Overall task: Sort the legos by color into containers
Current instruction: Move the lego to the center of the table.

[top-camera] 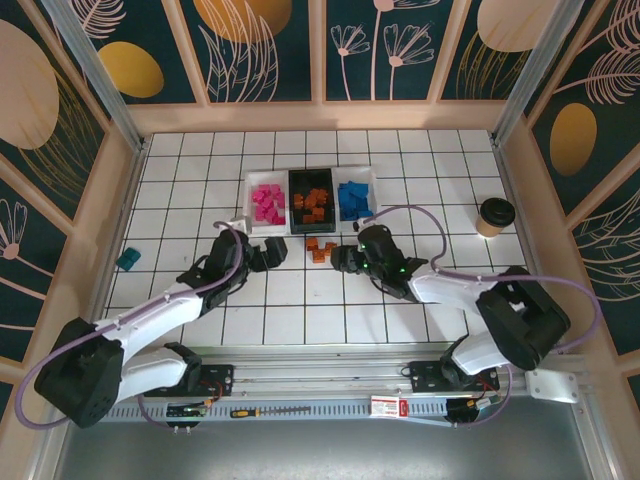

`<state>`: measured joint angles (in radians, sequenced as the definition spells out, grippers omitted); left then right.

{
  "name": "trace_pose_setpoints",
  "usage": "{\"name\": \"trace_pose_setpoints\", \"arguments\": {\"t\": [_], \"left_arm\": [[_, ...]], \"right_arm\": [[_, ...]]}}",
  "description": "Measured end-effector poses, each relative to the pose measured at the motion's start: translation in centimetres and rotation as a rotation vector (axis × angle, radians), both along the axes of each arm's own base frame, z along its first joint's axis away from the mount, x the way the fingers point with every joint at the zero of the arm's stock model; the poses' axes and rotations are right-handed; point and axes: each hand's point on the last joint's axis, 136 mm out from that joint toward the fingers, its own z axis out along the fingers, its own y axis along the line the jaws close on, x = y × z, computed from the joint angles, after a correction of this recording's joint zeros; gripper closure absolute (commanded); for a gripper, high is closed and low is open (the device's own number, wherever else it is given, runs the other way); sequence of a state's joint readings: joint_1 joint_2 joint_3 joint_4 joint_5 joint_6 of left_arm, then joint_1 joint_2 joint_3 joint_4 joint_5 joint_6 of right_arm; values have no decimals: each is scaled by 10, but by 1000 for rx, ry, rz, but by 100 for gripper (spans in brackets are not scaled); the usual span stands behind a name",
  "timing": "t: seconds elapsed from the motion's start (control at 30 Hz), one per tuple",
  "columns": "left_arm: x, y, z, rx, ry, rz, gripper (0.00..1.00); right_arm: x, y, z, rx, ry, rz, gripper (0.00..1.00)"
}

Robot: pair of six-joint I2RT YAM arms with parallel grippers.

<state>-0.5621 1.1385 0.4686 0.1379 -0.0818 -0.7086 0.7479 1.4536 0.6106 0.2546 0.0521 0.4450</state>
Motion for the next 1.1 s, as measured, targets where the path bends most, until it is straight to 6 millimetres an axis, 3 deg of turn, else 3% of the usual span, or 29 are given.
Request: {"name": "trace_pose_setpoints", "arguments": {"t": [0.3, 0.53, 0.77, 1.03, 1.1], "left_arm": [[-15, 6, -16, -31, 24, 5, 1], [-20, 7, -23, -30, 42, -2, 1], [-21, 7, -24, -30, 41, -2, 1], [-22, 7, -34, -12, 71, -2, 1], [-22, 7, -37, -8, 78, -2, 1]], "right_arm": [[25, 22, -23, -15, 22, -17, 40], [36, 26, -33, -27, 36, -55, 50], [36, 14, -43, -52, 54, -106, 55], [12, -19, -45, -85, 77, -151, 55], [9, -22, -43, -87, 77, -150, 51]]}}
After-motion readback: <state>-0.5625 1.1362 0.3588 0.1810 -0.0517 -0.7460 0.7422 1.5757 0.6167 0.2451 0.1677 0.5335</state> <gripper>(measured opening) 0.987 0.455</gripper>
